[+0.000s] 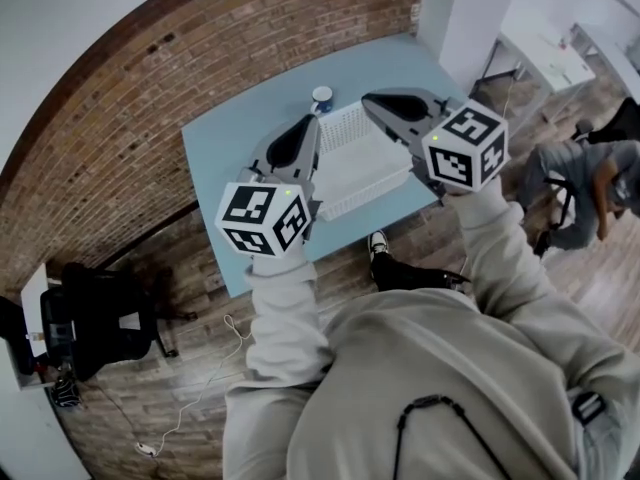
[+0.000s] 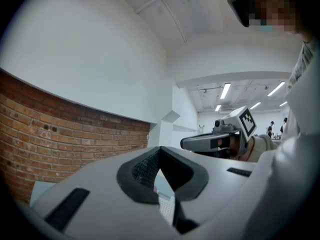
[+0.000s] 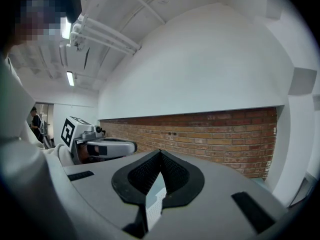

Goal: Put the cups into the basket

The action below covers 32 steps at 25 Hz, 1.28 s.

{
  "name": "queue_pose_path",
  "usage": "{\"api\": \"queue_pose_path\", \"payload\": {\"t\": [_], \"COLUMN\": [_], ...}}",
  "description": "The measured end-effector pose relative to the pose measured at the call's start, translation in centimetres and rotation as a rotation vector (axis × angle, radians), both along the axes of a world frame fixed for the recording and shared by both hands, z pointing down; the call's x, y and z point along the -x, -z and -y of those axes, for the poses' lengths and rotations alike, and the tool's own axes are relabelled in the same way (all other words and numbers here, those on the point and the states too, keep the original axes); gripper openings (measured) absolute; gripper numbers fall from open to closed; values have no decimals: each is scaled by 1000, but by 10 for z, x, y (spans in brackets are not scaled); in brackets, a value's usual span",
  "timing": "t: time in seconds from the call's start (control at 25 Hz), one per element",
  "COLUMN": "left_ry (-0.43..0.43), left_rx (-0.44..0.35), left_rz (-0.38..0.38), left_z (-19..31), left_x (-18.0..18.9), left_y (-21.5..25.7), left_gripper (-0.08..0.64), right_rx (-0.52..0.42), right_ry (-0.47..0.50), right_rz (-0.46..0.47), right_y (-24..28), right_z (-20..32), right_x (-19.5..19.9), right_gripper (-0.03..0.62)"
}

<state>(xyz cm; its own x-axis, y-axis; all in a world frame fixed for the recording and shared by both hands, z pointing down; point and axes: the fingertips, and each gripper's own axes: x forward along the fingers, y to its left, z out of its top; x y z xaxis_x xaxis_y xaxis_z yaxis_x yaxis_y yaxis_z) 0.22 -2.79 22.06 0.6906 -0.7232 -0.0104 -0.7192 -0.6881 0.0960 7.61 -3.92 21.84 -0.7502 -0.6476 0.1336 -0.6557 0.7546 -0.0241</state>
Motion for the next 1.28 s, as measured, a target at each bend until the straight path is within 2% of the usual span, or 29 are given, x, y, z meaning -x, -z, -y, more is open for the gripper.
{"api": "queue_pose_path", "payload": {"t": [0.16,0.28,0.44,0.68,0.88,1.08,1.28], "left_ry": [19,27,48,94,132,183,194], "left_rx": [-17,-24,-65,5,74,121,144], "left_rz": [15,10,-1,6,30,35,13], "left_z": [34,59,107,181,224,240,252], "left_x": [8,9,6,1,-3,7,24], "left_y": [5,5,11,-14,-35,-51,-58], "left_gripper": [-5,-5,-5,-5,-5,-5,-5], "right_rx": [-24,-14,13,42,87,103,109], "right_ry": [13,11,41,87,126,172,190], "right_rz": [3,-24,-13,-36,-11,9,14], "right_y": [3,-6,-13,-36,-52,-63,-66], "right_z": [34,66,122,193,238,263,272], "right_x": [5,-2,-3,-1,-7,8,20], "right_gripper": [9,9,9,9,9,9,9]}}
